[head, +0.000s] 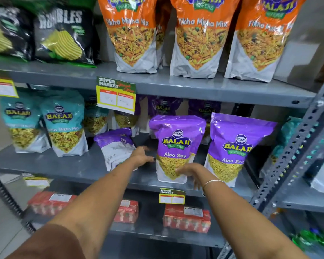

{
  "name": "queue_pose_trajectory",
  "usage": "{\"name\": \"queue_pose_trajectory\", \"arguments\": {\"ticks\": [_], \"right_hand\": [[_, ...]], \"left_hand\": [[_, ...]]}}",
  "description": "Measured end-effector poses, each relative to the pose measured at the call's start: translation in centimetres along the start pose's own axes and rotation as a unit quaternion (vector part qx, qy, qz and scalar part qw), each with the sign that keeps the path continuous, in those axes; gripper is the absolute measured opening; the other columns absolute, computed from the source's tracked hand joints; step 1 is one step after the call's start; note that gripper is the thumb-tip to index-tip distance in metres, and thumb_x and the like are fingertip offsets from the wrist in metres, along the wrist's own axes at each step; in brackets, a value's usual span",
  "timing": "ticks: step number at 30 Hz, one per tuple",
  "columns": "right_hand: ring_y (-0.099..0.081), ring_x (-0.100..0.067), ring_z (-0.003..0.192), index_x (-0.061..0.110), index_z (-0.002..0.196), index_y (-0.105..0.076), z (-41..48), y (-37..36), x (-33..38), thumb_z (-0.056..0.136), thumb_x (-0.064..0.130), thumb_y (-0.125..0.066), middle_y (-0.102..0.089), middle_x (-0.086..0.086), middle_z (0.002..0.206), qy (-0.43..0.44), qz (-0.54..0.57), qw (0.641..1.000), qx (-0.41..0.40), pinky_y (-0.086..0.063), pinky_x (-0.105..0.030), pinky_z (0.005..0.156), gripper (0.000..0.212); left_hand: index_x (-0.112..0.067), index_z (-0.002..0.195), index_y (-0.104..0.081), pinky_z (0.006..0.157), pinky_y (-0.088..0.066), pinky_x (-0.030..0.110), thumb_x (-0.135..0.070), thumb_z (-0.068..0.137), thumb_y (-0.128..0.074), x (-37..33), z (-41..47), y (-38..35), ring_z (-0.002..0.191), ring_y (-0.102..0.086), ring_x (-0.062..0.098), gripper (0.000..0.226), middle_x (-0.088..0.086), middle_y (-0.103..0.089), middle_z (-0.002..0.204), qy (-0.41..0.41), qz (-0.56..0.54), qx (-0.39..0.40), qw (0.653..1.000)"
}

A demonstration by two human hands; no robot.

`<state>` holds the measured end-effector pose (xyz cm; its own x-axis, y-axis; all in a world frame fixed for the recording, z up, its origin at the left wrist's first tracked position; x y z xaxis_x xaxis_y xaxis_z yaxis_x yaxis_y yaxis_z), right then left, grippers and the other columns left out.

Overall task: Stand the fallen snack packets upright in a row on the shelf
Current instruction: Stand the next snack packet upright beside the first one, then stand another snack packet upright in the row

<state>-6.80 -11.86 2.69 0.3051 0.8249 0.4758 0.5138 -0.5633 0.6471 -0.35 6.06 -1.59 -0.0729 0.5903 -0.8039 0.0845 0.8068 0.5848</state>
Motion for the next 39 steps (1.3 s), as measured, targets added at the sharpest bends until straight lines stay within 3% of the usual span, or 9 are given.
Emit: {"name": "queue_pose_trajectory", "arguments": {"ticks": [7,10,16,20,22,26,32,36,39], "right_hand": [[-0.061,-0.03,0.082,-0.001,0.083,-0.052,2.9,-3.3,6.0,0.097,0.049,-0.025,-0.056,-0.016,0.085,-0.066,-0.081,0.994,0.036,-0.043,-0.041,0.098,0.057],[-0.048,-0.025,0.057,-0.007,0.113,-0.052,6.5,-5.0,9.3,0.095,0.049,-0.033,-0.048,-0.014,0.07,-0.039,-0.012,0.999,0.002,-0.049,-0.045,0.078,0.062],[-0.05,-0.034,0.126,-0.003,0.127,-0.052,11.5,-6.6,15.1,0.094,0.036,-0.044,-0.052,-0.024,0.135,0.04,0.044,0.972,-0.229,-0.04,-0.034,0.103,0.051],[-0.049,-0.029,0.129,-0.002,0.13,-0.049,15.5,-8.4,15.9,0.093,0.028,-0.051,-0.052,-0.014,0.137,0.039,0.233,0.957,-0.168,-0.041,-0.028,0.096,0.048],[-0.057,-0.024,0.119,-0.003,0.124,-0.053,17.0,-9.0,15.9,0.092,0.017,-0.053,-0.061,-0.011,0.125,0.045,0.349,0.93,-0.103,-0.044,-0.027,0.101,0.038],[-0.068,-0.006,0.048,0.005,0.082,-0.065,17.7,-8.5,15.2,0.083,0.011,-0.066,-0.071,0.004,0.05,0.038,0.404,0.913,-0.047,-0.052,-0.014,0.047,0.006],[-0.06,-0.029,0.104,0.01,0.085,-0.066,17.9,-7.3,16.2,0.064,0.012,-0.078,-0.065,-0.007,0.088,-0.027,0.334,0.942,-0.013,-0.044,-0.046,0.103,0.024],[-0.055,-0.014,0.07,0.017,0.073,-0.052,16.4,-7.5,18.4,0.082,0.003,-0.063,-0.056,-0.001,0.074,0.002,0.396,0.917,-0.036,-0.05,-0.033,0.076,0.02],[-0.061,-0.021,0.078,0.009,0.094,-0.059,16.9,-8.9,18.9,0.064,0.0,-0.071,-0.065,-0.013,0.091,0.062,0.459,0.883,-0.074,-0.05,-0.025,0.059,0.033]], "left_hand": [[0.005,0.109,-0.062,0.08,-0.042,0.03,-0.013,0.084,-0.06,3.1,0.8,7.0,0.113,-0.057,0.033,0.03,0.022,-0.065,0.112,0.025,0.031,-0.13,0.991],[0.003,0.122,-0.053,0.096,-0.044,0.037,-0.026,0.085,-0.058,6.6,2.3,9.6,0.118,-0.053,0.036,0.047,0.022,-0.056,0.129,0.061,0.068,-0.118,0.989],[-0.009,0.135,-0.041,0.09,-0.045,0.04,-0.03,0.082,-0.065,12.6,4.3,13.3,0.128,-0.045,0.034,0.062,0.011,-0.045,0.141,0.156,-0.13,-0.021,0.979],[-0.011,0.13,-0.041,0.093,-0.043,0.046,-0.036,0.083,-0.061,14.3,6.3,13.0,0.104,-0.053,0.032,0.057,0.014,-0.049,0.128,0.239,-0.246,0.089,0.935],[-0.011,0.11,-0.048,0.105,-0.036,0.05,-0.034,0.085,-0.06,14.2,6.7,12.6,0.075,-0.049,0.024,0.036,0.011,-0.053,0.094,0.251,-0.276,0.139,0.917],[-0.013,0.078,-0.049,0.099,-0.038,0.044,-0.027,0.082,-0.064,14.3,7.6,12.8,0.063,-0.046,0.016,0.021,0.003,-0.051,0.071,0.24,-0.226,0.177,0.927],[-0.008,0.122,-0.047,0.062,-0.053,0.031,-0.008,0.072,-0.075,13.9,9.5,14.2,0.086,-0.06,0.02,0.058,0.004,-0.062,0.098,0.098,-0.199,0.122,0.967],[-0.008,0.118,-0.05,0.086,-0.052,0.035,-0.009,0.058,-0.083,13.4,10.4,13.8,0.106,-0.061,0.028,0.068,0.012,-0.065,0.117,-0.01,-0.148,-0.037,0.988],[-0.006,0.124,-0.049,0.074,-0.042,0.024,-0.002,0.061,-0.077,12.9,9.7,13.4,0.109,-0.06,0.027,0.069,0.016,-0.064,0.121,-0.033,-0.131,-0.086,0.987]]}}
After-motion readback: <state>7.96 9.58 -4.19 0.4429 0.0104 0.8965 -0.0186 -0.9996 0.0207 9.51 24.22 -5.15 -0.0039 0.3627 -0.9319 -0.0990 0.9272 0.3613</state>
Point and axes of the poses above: each hand's wrist, its own z-axis towards the middle knuckle, its own y-axis out of the back of the hand, x = y × z, the point moved 1 cm from there along z, towards the middle knuckle
